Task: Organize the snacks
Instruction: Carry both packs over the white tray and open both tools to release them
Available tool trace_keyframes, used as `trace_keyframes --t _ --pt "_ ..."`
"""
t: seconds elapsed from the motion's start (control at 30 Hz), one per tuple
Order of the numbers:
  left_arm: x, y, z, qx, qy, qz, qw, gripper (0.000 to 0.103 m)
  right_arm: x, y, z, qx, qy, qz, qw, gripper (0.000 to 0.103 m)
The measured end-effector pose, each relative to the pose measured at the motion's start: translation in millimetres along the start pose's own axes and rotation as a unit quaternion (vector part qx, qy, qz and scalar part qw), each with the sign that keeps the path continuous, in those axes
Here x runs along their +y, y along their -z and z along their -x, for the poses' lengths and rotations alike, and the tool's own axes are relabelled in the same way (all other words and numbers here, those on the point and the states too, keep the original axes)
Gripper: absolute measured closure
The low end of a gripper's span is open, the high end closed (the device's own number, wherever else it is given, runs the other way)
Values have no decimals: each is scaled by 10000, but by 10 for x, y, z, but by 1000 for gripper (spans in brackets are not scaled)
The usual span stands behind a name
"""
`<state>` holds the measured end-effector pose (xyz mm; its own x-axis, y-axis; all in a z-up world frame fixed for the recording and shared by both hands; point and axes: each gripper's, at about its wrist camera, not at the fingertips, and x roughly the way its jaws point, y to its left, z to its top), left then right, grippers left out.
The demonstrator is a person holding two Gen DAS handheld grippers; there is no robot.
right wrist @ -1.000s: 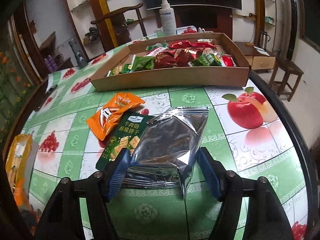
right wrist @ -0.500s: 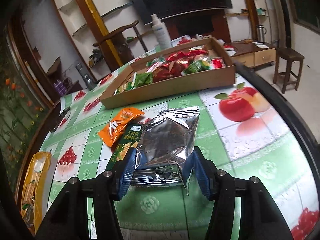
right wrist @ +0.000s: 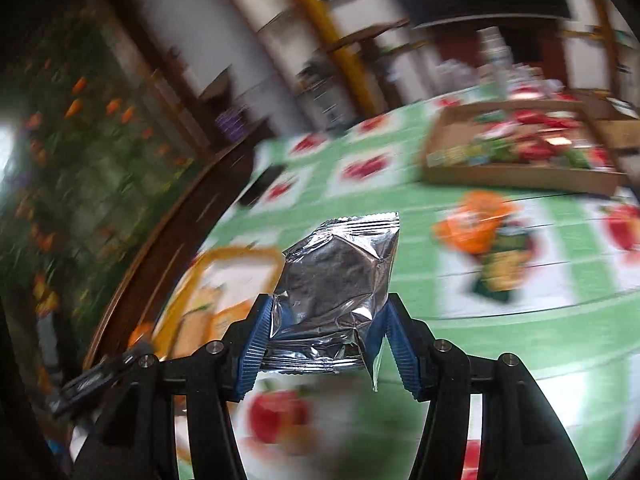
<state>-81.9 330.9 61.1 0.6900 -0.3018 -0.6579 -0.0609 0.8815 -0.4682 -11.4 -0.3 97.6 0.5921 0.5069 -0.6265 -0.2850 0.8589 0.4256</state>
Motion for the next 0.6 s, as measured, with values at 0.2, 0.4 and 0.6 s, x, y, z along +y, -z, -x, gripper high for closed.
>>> trace_keyframes --t 0.2,0.4,0.6 --pt "232 -246 -249 306 190 459 9983 59 733 -31 -665 588 -650 417 9953 46" --pt "288 -454 -468 372 314 449 9978 59 1156 -54 -1307 942 -361 823 9915 46" --pt "419 -510 -495 288 412 576 9971 40 1215 -22 -1650 1029 -134 848 9910 43"
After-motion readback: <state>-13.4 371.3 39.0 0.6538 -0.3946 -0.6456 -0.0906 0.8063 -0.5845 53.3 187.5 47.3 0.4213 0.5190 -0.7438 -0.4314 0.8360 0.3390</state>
